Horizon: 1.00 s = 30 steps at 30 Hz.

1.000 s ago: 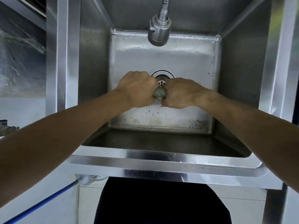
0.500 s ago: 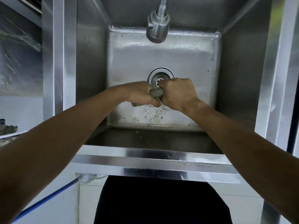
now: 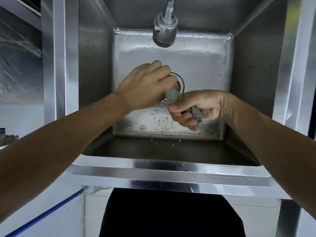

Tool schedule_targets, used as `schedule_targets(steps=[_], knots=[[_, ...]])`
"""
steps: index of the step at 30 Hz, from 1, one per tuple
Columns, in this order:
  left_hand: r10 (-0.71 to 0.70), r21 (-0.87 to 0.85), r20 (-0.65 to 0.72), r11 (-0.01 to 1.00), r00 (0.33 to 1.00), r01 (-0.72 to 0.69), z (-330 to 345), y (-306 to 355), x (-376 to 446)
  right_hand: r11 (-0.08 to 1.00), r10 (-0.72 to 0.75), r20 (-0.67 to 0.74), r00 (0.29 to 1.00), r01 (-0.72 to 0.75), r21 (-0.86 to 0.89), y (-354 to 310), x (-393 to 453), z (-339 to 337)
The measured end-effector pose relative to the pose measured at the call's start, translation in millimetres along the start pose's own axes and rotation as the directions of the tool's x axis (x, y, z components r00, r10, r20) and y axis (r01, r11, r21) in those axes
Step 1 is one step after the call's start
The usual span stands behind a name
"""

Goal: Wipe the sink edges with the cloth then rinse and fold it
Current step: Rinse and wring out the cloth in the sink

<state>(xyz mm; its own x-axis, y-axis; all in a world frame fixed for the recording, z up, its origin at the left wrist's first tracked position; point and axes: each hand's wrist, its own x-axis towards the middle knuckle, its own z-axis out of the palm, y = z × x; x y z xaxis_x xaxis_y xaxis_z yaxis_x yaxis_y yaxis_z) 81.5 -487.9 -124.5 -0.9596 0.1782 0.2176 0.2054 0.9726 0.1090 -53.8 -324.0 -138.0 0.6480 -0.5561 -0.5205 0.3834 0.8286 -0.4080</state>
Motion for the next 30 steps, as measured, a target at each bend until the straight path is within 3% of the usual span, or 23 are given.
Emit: schedule_targets(steps=[2, 4, 6, 7, 8, 10, 12, 14, 16, 20, 24, 30], knots=[[0.019, 0.036, 0.08, 0.999, 0.997, -0.022, 1, 0, -7, 0.972, 0.068, -0.183, 0.981, -0.107, -0.211, -5, 6, 5], [-0.083, 0.081, 0.299, 0.995, 0.951, 0.062, 3, 6, -11, 0.811, 0.062, -0.475, 0.878, -0.321, -0.489, -9, 13, 9], [-0.312, 0.077, 0.495, 0.945, 0.811, 0.317, 7, 13, -9, 0.542, -0.162, -0.695, 0.701, -0.525, -0.656, -9, 25, 12], [-0.402, 0.048, 0.548, 0.891, 0.734, 0.452, 9, 15, -7, 0.411, -0.315, -0.721, 0.617, -0.596, -0.69, -9, 30, 14], [-0.465, 0.003, 0.604, 0.814, 0.647, 0.581, 11, 16, -3, 0.291, -0.446, -0.692, 0.568, -0.639, -0.712, -9, 33, 15], [-0.475, -0.109, 0.744, 0.608, 0.471, 0.786, 14, 16, 3, 0.144, -0.581, -0.596, 0.555, -0.651, -0.746, -12, 33, 12], [-0.366, -0.22, 0.868, 0.324, 0.337, 0.92, 13, 13, 8, 0.071, -0.642, -0.523, 0.56, -0.636, -0.768, -16, 32, 5], [-0.213, -0.261, 0.943, -0.003, 0.254, 0.965, 12, 17, 8, 0.011, -0.737, -0.422, 0.529, -0.614, -0.789, -15, 30, -2], [-0.099, -0.236, 0.971, -0.236, 0.219, 0.943, 15, 24, 5, -0.034, -0.821, -0.299, 0.486, -0.566, -0.824, -11, 30, -6], [0.038, -0.178, 0.975, -0.455, 0.219, 0.872, 23, 37, -3, -0.065, -0.872, -0.186, 0.452, -0.486, -0.872, -2, 30, -8], [0.085, -0.151, 0.968, -0.551, 0.236, 0.821, 20, 42, -6, -0.078, -0.887, -0.137, 0.441, -0.436, -0.897, -1, 30, -8], [0.098, -0.163, 0.959, -0.579, 0.266, 0.799, 11, 41, -8, -0.089, -0.87, -0.128, 0.477, -0.407, -0.909, -7, 27, -5]])
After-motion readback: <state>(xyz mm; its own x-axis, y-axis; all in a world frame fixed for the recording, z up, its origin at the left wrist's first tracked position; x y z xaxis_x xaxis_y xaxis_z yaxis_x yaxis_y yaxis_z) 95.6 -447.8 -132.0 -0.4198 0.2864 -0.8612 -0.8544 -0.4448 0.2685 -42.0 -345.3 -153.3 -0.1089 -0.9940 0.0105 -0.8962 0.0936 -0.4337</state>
